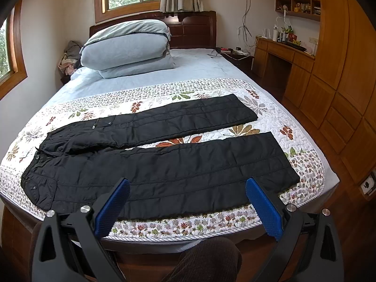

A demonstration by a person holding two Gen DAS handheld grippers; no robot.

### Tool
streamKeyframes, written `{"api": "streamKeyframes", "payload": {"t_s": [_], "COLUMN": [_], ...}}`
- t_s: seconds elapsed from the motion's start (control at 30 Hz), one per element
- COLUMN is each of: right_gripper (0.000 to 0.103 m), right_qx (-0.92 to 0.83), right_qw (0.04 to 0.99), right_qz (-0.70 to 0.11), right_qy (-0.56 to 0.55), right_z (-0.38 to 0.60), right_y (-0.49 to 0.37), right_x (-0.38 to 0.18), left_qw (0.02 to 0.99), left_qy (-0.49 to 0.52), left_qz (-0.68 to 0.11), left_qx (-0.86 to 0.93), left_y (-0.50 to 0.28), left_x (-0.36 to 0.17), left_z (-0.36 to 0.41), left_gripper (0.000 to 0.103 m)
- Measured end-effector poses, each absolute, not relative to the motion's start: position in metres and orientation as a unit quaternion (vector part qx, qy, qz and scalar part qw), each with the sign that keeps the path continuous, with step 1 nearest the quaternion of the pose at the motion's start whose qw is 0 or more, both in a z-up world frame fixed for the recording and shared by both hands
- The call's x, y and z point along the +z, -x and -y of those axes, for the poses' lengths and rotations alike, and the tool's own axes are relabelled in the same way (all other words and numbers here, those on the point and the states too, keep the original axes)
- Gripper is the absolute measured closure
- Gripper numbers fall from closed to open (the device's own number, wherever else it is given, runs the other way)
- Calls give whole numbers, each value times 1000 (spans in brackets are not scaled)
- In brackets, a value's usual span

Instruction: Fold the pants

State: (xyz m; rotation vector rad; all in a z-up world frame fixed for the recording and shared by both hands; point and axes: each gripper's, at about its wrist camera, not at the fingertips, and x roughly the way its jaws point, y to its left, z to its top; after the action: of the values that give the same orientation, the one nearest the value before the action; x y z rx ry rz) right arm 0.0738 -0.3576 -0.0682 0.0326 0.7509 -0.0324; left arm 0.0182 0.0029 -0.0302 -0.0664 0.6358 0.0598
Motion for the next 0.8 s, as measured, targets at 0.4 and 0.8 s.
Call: {"api": "streamKeyframes", "payload": {"t_s": [0.4, 0.8], "right_gripper": [3, 3], "right_qx": [-13, -11], "right_qw": [931, 931], "right_qz": [-365, -363], "right_qy": [-16, -16], "right_z": [357, 357], "right_y": [-73, -73], "right_x": [-68, -66], "left_qw": [949, 949], "left_qy": [27, 22], "left_qz": [-313, -312], "left_qx": [27, 27], "left_y": [-18, -18], "left_x": [-31, -32], "left_z": [0, 2], "left_gripper": [2, 2]}}
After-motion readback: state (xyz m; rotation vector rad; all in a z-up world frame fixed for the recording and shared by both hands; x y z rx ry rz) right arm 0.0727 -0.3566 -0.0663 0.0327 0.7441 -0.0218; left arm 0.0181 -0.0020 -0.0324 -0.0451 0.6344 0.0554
